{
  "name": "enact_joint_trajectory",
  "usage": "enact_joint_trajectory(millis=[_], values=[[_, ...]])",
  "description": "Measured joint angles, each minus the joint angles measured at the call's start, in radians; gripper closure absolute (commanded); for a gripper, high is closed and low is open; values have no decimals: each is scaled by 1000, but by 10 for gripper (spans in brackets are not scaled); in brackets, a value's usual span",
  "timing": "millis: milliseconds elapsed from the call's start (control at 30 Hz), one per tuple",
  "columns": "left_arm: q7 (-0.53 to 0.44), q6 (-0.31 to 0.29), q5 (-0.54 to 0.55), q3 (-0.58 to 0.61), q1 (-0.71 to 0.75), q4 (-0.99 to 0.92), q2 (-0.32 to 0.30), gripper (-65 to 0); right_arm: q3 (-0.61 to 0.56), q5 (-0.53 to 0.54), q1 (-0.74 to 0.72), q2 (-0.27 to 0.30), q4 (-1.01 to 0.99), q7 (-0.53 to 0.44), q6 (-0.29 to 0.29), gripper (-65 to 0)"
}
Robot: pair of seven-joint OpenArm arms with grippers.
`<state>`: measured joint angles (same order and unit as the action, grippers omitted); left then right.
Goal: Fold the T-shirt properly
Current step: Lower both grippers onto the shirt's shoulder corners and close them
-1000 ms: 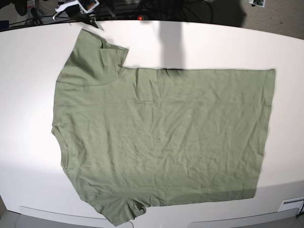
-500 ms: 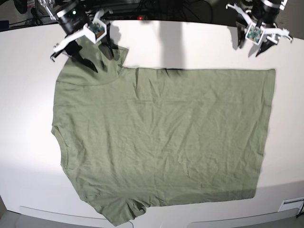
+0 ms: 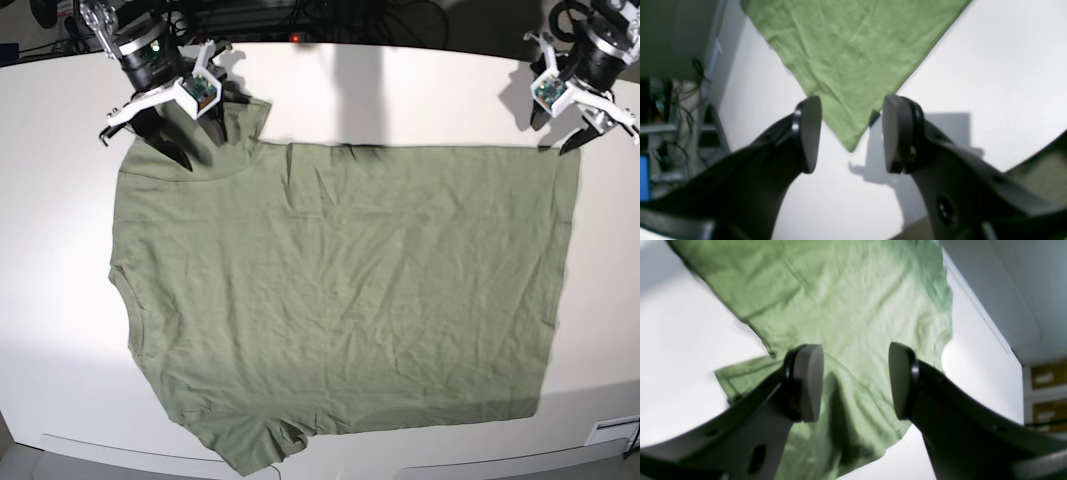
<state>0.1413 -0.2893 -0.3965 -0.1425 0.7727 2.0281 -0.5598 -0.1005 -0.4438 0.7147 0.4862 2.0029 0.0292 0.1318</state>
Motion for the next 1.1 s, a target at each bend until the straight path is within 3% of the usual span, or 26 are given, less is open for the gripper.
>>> enact_joint_trajectory(millis=[133, 300, 467, 533, 667, 767, 1000, 1100], values=[[10, -43, 0, 0, -1, 0, -124, -294, -4, 0, -2, -37, 0, 78, 2, -316], [45, -141, 39, 0, 6, 0, -230, -294, -3, -47, 0, -56, 13, 324, 15, -316], [19, -142, 57, 0, 3, -30, -292, -294, -3, -84, 0, -31, 67, 504, 23, -316], [22, -142, 56, 0, 2, -70, -293, -294, -2, -71, 0, -8, 89, 558, 76, -316], [-11, -152, 54, 2, -24, -179, -286, -294, -2, 32, 0, 26, 137, 556, 189, -316], [-11, -150, 53, 5, -76, -239, -284, -294, -3, 76, 0, 30, 178, 549, 237, -316], [-38, -145, 57, 19, -133, -264, -283, -294, -3, 88, 0, 29, 249, 549, 311, -316], [-29, -153, 53, 84, -156, -264, -283, -294, -3, 88, 0, 30, 256, 549, 315, -316]])
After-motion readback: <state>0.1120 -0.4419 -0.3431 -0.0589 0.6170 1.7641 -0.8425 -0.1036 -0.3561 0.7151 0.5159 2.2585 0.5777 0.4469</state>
